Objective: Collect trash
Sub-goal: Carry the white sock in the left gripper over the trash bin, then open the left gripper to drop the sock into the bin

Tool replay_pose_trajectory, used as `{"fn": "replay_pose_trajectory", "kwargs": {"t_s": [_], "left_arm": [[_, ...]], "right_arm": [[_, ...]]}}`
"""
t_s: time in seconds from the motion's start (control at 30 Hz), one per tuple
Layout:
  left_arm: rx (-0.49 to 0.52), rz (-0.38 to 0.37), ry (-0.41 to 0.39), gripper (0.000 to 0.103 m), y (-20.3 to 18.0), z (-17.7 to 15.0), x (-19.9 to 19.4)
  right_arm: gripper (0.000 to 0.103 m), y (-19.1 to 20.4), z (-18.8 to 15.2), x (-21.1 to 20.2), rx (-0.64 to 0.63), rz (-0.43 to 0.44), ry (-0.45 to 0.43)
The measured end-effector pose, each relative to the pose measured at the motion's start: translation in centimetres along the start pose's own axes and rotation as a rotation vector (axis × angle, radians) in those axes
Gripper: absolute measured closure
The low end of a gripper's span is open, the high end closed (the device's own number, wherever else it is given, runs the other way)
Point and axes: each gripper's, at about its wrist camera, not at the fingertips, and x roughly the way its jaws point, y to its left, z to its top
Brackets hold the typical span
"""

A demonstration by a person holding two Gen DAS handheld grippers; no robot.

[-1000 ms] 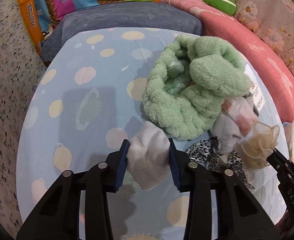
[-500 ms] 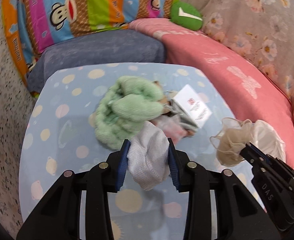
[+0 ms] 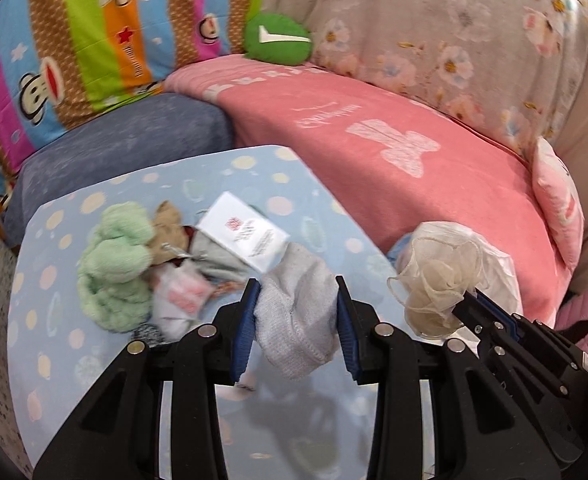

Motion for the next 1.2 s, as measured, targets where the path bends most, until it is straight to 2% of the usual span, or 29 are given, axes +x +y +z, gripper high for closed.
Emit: {"fn": "replay_pose_trajectory", "kwargs": {"t_s": [0.47,0.77,0.9,1.0,1.03,1.13,1.2], "left_arm": [[0.172,-0.184,0.053,0.067,-13.1,1.4,4.8],[0.195,-0.301,0.095,0.067,-18.0,3.0,8.1],[0.192,-0.332,0.099,0.057,-19.1,4.0,9.1],[0.184,-0.297,0.064,0.027,-19.3,4.6,9.4],[0.178,-0.285,0.054,0.021,-19.1,4.7,9.3],[0.154,-0.265,0.045,0.019,-18.5,5.3,9.5],[0.152,-0.252,0.047,0.019,-18.0,5.5,9.7]], "right_arm": [[0.096,-12.1,0.2,-0.3,0.180,-0.158,-0.024],[0.096,-16.6,0.4,0.7,0.248,-0.213,-0.018],[0.096,-17.4,0.7,1.5,0.260,-0.220,-0.010],[0.088,-17.5,1.1,2.1,0.255,-0.239,-0.016],[0.082,-17.5,1.2,2.3,0.252,-0.240,-0.015],[0.061,-17.4,1.6,2.6,0.248,-0.244,-0.023],[0.055,-17.3,1.7,2.4,0.249,-0.253,-0.038]]}}
